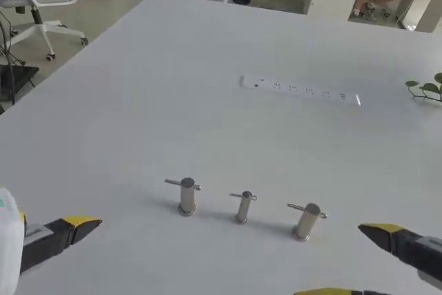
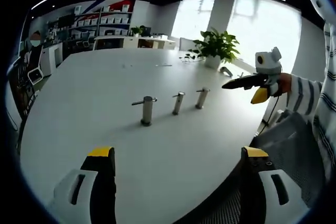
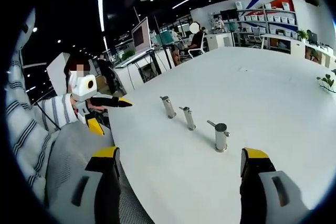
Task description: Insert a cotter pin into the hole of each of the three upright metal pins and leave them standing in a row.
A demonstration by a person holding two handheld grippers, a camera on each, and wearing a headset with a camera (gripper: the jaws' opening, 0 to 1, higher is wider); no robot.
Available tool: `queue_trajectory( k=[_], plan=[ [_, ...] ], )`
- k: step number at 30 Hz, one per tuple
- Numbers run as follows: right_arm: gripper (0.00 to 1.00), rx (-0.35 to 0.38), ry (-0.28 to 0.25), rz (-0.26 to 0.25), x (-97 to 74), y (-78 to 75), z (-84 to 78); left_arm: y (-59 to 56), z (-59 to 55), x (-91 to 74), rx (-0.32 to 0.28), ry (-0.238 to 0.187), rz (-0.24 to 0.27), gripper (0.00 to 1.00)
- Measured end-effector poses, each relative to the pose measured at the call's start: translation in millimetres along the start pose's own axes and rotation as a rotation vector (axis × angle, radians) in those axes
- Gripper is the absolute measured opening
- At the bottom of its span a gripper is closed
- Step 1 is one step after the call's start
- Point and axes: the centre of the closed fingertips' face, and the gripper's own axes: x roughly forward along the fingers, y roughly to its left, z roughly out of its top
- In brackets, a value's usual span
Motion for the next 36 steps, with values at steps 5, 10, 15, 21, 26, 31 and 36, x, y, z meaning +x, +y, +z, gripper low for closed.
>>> queue_trajectory(
  k=[5, 10, 15, 21, 26, 31, 36],
  plan=[
    [0.95, 0.016, -0.005, -0.019, 0.9, -1.3, -7.1, 1.6, -6.3, 1.0, -0.013, 0.024, -0.007, 0.99],
    [0.96, 0.077, -0.004, -0.080, -1.7, -4.8, -18.1, 1.8, -6.0, 1.7, -0.031, 0.020, -0.006, 0.99],
    [0.96, 0.082, 0.011, -0.132, -1.7, -4.4, -30.6, 3.8, -2.5, 1.9, -0.047, 0.006, 0.001, 0.95],
    [0.95, 0.099, 0.051, -0.137, -1.1, 3.8, -45.4, 4.4, -5.6, 1.5, -0.056, 0.019, -0.006, 0.97],
    [0.95, 0.108, 0.056, -0.148, -0.6, 3.7, -46.6, 1.7, -11.6, 1.2, -0.054, 0.053, -0.024, 0.97],
    [0.95, 0.108, 0.061, -0.161, 0.7, 1.6, -46.4, -0.4, -10.4, -0.1, -0.047, 0.062, -0.036, 0.97],
    [0.94, 0.110, 0.069, -0.166, 2.0, 1.2, -47.6, 2.0, -10.4, -2.6, -0.041, 0.068, -0.030, 0.97]
  ],
)
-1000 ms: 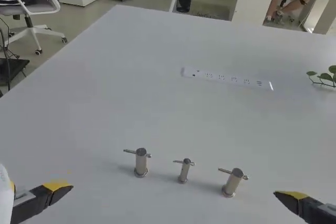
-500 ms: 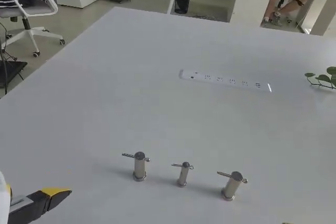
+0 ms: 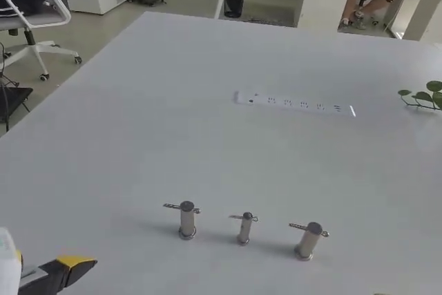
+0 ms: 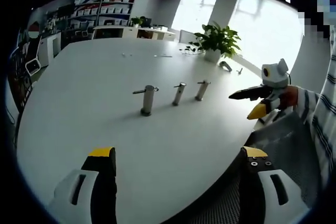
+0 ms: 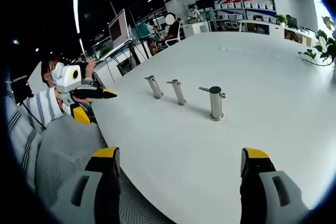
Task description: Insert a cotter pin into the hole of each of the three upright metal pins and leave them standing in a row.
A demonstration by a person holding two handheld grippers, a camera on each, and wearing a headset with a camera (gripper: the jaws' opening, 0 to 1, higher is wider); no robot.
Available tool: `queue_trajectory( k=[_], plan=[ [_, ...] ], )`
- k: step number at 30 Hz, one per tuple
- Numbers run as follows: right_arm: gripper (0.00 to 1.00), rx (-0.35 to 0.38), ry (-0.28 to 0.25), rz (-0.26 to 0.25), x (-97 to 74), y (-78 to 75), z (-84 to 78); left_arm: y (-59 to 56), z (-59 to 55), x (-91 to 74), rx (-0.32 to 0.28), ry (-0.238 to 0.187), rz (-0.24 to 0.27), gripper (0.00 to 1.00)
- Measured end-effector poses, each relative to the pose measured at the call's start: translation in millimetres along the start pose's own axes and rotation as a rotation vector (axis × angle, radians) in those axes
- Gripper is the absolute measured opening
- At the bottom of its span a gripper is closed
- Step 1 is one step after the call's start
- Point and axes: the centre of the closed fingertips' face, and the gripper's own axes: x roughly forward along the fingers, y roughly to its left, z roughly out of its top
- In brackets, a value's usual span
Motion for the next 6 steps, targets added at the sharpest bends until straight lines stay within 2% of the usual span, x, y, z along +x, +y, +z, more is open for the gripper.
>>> queue_trajectory(
  k=[6],
  plan=[
    [0.94, -0.008, 0.021, 0.001, 1.7, 2.1, -4.5, 1.7, -3.0, -3.2, 0.005, 0.012, 0.005, 0.97]
  ],
)
